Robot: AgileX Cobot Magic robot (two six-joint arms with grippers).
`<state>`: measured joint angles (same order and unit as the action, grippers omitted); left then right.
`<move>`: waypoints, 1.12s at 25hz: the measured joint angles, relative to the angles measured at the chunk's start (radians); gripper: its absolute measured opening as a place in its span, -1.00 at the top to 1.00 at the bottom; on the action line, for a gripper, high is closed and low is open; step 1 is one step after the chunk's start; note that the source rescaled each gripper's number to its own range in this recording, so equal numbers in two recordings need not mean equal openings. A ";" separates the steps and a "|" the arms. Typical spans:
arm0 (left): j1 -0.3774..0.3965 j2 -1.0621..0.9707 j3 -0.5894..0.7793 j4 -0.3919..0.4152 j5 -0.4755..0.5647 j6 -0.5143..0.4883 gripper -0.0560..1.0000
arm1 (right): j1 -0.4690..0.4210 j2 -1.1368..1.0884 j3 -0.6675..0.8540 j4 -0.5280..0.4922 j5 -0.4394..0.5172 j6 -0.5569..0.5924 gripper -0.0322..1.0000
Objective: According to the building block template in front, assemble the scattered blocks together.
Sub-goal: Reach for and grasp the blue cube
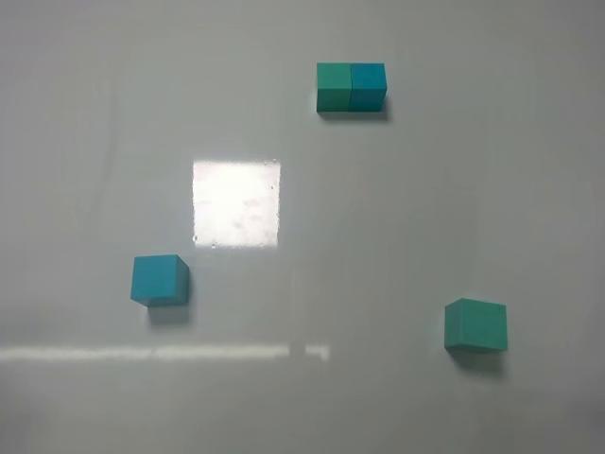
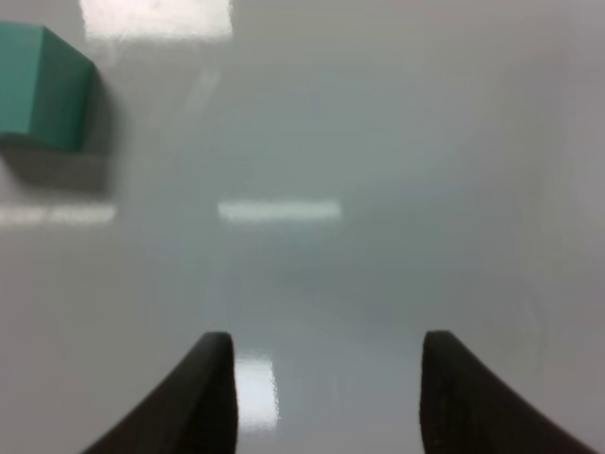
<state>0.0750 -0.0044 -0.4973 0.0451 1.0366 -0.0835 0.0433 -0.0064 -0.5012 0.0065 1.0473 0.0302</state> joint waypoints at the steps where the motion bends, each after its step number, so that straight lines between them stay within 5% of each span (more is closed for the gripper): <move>1: 0.000 0.000 0.000 0.000 0.000 0.000 -0.12 | 0.000 0.000 0.000 0.000 0.000 0.000 0.90; 17: 0.000 0.000 0.000 -0.011 0.000 0.017 -0.12 | 0.000 0.000 0.000 0.000 0.000 0.001 0.90; 25: 0.000 0.183 -0.213 -0.104 0.007 0.198 -0.12 | 0.000 0.000 0.000 0.000 0.000 0.001 0.90; 28: 0.000 0.327 -0.322 -0.131 0.000 0.382 -0.12 | 0.000 0.000 0.000 0.000 0.000 0.001 0.90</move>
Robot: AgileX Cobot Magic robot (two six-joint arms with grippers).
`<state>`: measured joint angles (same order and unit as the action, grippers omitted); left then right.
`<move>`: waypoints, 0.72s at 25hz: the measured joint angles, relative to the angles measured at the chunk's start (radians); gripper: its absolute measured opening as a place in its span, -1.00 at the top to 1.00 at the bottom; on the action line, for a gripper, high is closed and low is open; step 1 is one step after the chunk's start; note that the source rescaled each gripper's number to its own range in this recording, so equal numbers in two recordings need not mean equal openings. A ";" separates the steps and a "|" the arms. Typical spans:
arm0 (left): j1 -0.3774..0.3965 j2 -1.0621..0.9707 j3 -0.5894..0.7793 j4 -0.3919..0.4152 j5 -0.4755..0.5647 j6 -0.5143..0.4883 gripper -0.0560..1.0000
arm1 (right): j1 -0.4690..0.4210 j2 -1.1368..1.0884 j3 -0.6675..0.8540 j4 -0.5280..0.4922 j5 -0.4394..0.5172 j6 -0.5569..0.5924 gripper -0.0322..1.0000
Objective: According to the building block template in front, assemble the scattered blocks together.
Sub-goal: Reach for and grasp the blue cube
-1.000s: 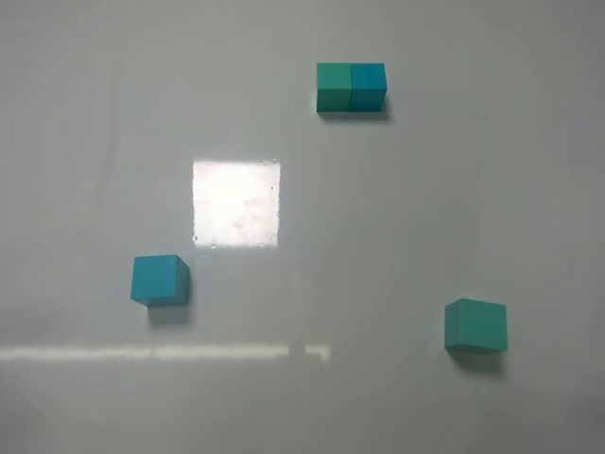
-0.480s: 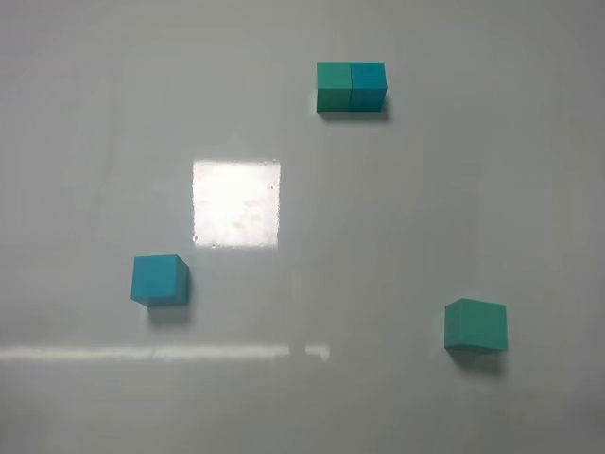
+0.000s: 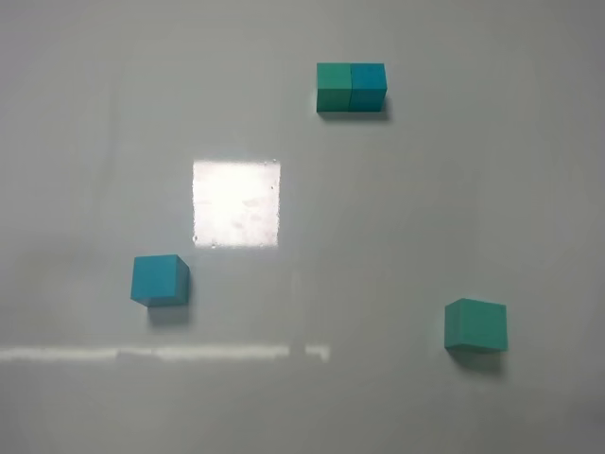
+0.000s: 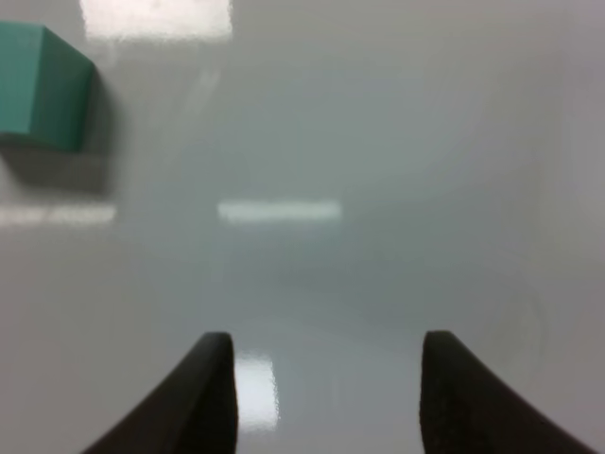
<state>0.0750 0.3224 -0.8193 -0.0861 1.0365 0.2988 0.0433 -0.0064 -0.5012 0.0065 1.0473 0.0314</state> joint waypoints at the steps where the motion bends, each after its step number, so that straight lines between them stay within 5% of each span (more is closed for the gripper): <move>1: 0.000 0.046 -0.035 -0.012 0.001 0.079 -0.12 | 0.000 0.000 0.000 0.000 0.000 0.000 0.90; 7: 0.000 0.256 -0.187 -0.130 0.050 0.524 -0.12 | 0.000 0.000 0.000 0.000 0.000 0.000 0.90; 18: -0.023 0.414 -0.268 -0.307 0.107 0.864 -0.12 | 0.000 0.000 0.000 0.000 0.000 -0.001 0.90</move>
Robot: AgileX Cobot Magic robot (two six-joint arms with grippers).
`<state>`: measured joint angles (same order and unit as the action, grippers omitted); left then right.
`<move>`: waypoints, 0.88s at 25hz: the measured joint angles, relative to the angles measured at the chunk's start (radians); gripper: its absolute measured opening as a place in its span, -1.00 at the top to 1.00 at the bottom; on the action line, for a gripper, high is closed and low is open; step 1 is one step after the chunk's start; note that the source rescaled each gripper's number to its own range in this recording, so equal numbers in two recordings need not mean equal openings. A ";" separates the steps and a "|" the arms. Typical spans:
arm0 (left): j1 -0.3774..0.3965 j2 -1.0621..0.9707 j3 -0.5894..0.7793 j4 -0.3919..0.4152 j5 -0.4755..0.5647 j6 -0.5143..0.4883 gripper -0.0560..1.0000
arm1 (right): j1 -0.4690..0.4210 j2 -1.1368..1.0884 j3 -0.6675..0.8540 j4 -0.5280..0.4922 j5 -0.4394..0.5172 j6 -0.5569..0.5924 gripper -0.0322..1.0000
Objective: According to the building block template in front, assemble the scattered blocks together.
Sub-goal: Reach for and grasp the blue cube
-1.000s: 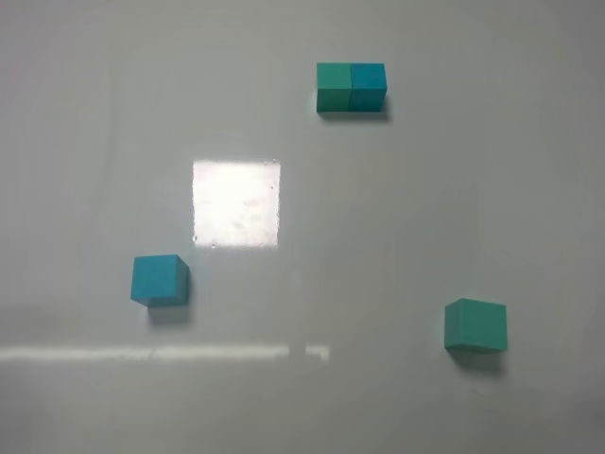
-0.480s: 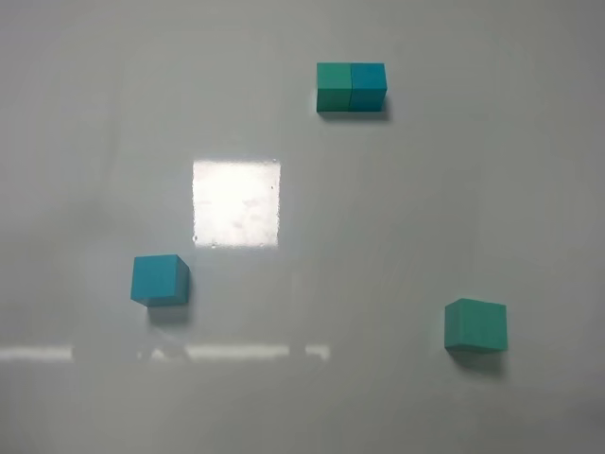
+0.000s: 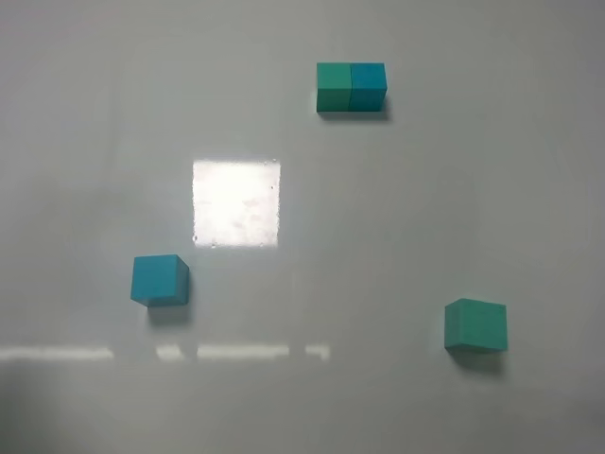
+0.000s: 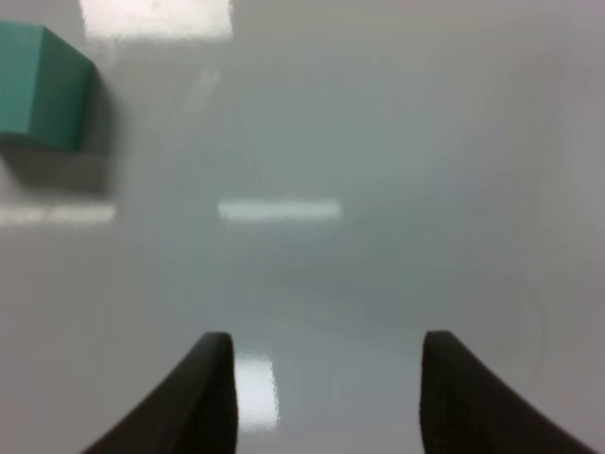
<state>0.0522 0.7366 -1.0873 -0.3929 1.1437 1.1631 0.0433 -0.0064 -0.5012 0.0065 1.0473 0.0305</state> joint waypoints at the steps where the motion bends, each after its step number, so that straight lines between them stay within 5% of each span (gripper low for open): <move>1: -0.014 0.010 -0.002 -0.005 -0.003 0.007 -0.12 | 0.000 0.000 0.000 0.000 0.000 0.000 0.90; 7: -0.133 0.102 -0.012 0.032 -0.036 0.029 -0.13 | 0.000 0.000 0.000 0.000 0.000 0.000 0.90; 14: -0.416 0.267 -0.013 0.310 -0.111 -0.076 -0.15 | 0.000 0.000 0.000 0.000 0.000 0.000 0.90; 22: -0.801 0.405 -0.014 0.671 -0.190 -0.372 -0.97 | 0.000 0.000 0.000 0.000 0.000 0.001 0.90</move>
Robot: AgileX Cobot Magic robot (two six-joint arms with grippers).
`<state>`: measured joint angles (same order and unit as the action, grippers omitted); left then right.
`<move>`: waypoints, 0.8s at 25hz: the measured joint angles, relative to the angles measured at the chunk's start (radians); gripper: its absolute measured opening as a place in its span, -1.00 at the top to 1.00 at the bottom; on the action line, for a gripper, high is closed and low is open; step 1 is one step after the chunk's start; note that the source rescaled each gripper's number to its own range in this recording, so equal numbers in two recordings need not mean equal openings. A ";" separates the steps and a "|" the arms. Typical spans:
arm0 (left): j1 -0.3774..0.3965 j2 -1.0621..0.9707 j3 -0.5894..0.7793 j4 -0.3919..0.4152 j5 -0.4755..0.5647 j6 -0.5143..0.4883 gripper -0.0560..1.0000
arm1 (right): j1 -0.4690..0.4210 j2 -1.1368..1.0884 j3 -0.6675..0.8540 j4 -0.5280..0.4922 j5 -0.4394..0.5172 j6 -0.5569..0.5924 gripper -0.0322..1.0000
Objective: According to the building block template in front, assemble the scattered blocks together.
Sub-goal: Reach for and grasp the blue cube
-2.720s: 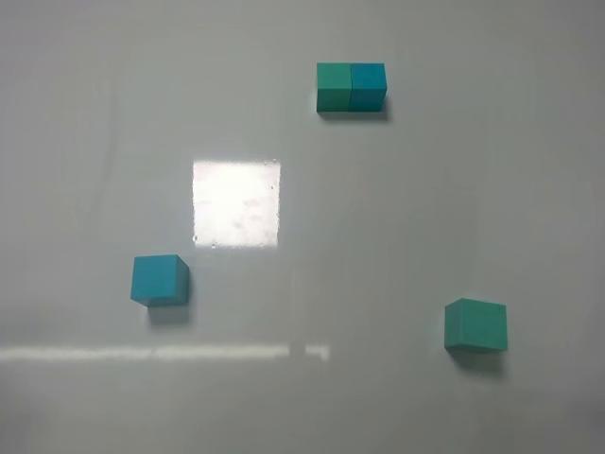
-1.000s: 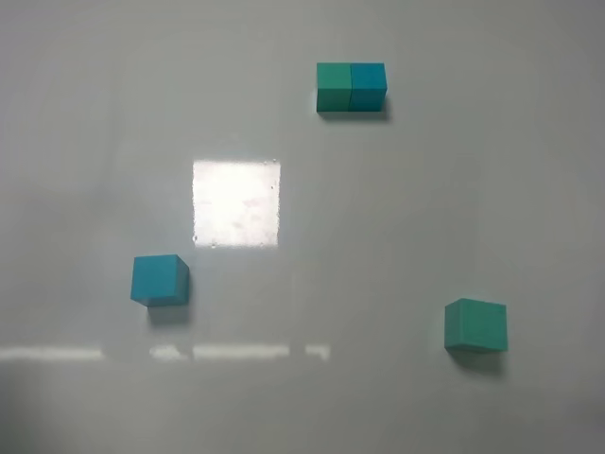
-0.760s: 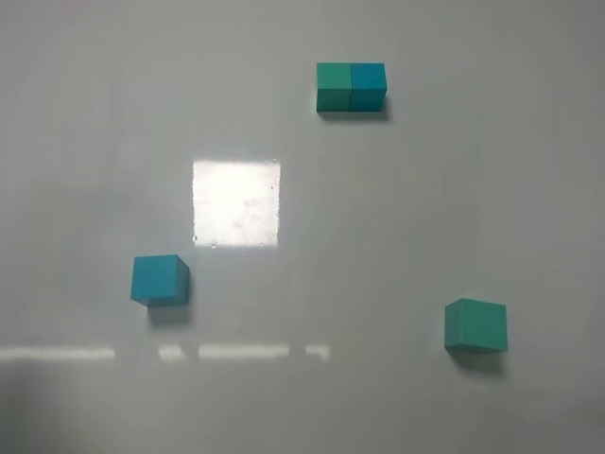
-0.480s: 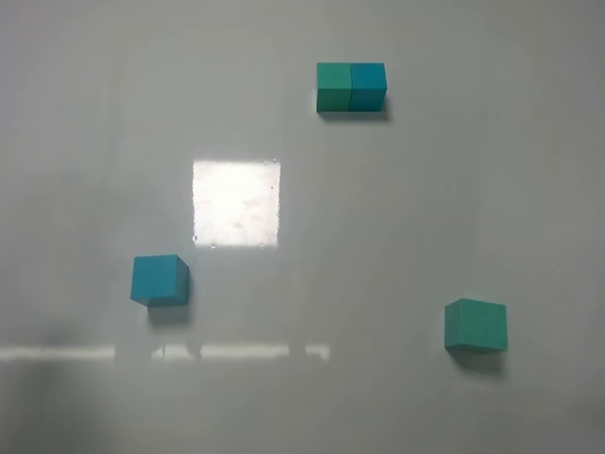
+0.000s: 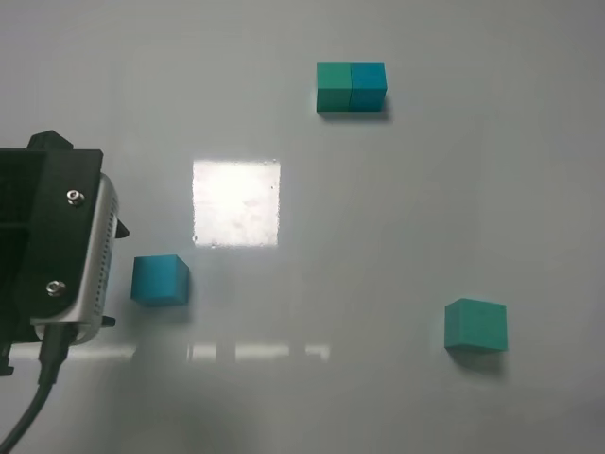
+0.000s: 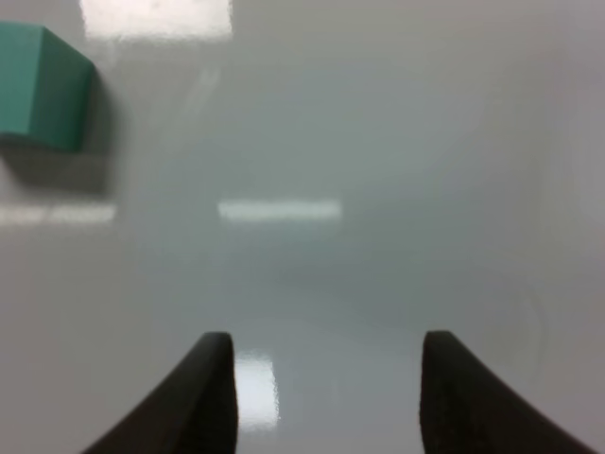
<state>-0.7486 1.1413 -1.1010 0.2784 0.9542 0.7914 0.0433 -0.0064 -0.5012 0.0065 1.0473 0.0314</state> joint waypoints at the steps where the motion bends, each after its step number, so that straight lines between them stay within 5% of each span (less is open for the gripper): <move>1: -0.034 0.014 0.000 0.055 0.003 -0.037 -0.98 | 0.000 0.000 0.000 0.000 0.000 0.000 0.90; 6: -0.146 0.070 0.000 0.211 0.037 -0.196 -1.00 | 0.000 0.000 0.000 0.000 0.000 0.000 0.90; 20: -0.151 0.179 -0.003 0.290 -0.008 -0.241 -1.00 | 0.000 0.000 0.000 0.000 0.000 0.000 0.90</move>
<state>-0.8999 1.3203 -1.1041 0.5688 0.9465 0.5504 0.0433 -0.0064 -0.5012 0.0065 1.0473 0.0314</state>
